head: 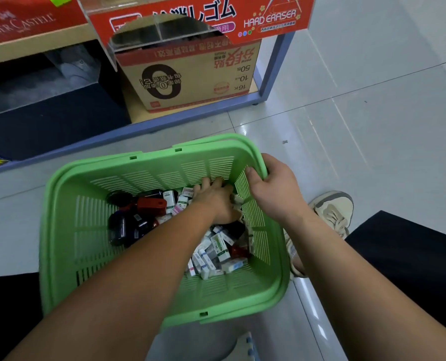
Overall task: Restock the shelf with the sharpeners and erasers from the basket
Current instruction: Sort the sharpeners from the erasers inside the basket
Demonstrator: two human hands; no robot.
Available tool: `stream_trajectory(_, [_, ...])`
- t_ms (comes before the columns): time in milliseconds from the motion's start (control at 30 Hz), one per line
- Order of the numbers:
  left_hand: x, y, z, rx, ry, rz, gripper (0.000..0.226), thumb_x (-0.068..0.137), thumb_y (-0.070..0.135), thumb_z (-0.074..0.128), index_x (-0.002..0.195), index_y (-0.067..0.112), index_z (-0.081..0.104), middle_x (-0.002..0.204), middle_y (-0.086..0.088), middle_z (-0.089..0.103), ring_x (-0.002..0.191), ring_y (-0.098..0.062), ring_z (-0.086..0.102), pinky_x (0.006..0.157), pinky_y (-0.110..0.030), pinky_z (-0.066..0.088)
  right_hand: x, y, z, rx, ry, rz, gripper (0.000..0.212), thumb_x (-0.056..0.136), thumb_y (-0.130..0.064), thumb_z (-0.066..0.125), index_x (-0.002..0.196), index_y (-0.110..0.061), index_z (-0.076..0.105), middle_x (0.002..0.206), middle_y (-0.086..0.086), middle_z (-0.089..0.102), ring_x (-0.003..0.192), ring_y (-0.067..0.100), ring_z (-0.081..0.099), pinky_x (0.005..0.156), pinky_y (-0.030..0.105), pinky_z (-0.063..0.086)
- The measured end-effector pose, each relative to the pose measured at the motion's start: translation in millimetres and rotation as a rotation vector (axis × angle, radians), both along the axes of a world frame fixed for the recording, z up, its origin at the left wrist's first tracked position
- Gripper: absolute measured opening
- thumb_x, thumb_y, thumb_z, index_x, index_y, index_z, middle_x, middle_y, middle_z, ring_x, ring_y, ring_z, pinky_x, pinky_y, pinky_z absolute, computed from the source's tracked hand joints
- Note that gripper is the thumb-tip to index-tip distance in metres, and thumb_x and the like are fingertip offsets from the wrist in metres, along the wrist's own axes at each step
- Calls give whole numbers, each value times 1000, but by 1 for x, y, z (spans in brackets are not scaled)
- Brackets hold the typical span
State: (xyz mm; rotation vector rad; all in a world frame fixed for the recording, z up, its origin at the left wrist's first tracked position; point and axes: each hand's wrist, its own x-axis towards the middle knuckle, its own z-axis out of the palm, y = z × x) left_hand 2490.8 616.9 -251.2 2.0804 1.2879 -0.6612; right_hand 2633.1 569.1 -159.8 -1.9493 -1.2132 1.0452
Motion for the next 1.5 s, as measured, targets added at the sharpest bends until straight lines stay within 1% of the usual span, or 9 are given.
stream_trajectory(167, [-7,0,3,-39,-117,14,60,73,62,62,127,41,47,131,9,54,124,-29,34,100,-49,34,1,1,1,-6,-35,21,14,102,-22,59,111,-25,70,69,-11,61,55,1,55,54,19,38])
stream_trajectory(367, [0,9,4,-215,25,-27,92,53,80,60,138,48,44,152,0,40,142,-37,21,113,-56,29,1,1,0,-10,1,6,13,102,-21,60,110,-24,70,68,-11,61,54,-2,56,52,13,37])
stream_trajectory(567, [2,6,4,-276,-50,11,88,50,78,64,130,43,50,129,3,56,121,-30,50,107,-48,43,1,2,-2,-10,4,3,12,101,-22,60,106,-28,69,64,-13,61,53,-1,54,55,21,39])
stream_trajectory(733, [-2,1,18,-408,-307,192,77,70,31,94,134,20,53,120,7,65,106,-15,64,96,-25,51,1,4,1,-7,-22,19,11,102,-23,60,103,-30,68,70,-12,63,59,-3,57,54,16,38])
stream_trajectory(800, [-11,-3,21,-455,-431,290,66,70,18,95,126,15,61,116,1,72,104,-15,70,97,-30,56,1,4,3,-12,-47,23,8,101,-24,61,102,-29,68,74,-12,65,63,-2,59,56,17,40])
stream_trajectory(1000, [-27,-17,39,-496,-437,386,88,67,18,95,143,14,50,125,5,68,111,-18,68,100,-38,56,3,4,16,95,-257,4,30,93,-37,68,120,-24,71,114,-3,65,97,14,63,84,34,53])
stream_trajectory(1200, [-35,-35,60,-502,-509,478,96,64,20,98,145,15,48,125,1,68,110,-20,68,98,-38,58,-13,-2,54,380,-517,174,24,93,-25,66,114,-16,74,107,3,65,102,26,63,79,36,53])
stream_trajectory(1333, [-59,-38,70,-404,-616,671,60,67,21,98,117,20,66,103,0,73,88,-18,71,71,-26,60,-42,-10,54,30,-242,419,27,92,-7,65,116,-14,75,99,5,75,92,25,69,85,40,58])
stream_trajectory(1500, [-87,-45,75,-352,-629,915,33,82,26,88,105,12,68,95,-16,76,65,-22,72,55,-30,55,-60,-20,30,-440,-343,603,58,94,-8,62,151,-14,51,141,13,62,125,31,61,99,32,51])
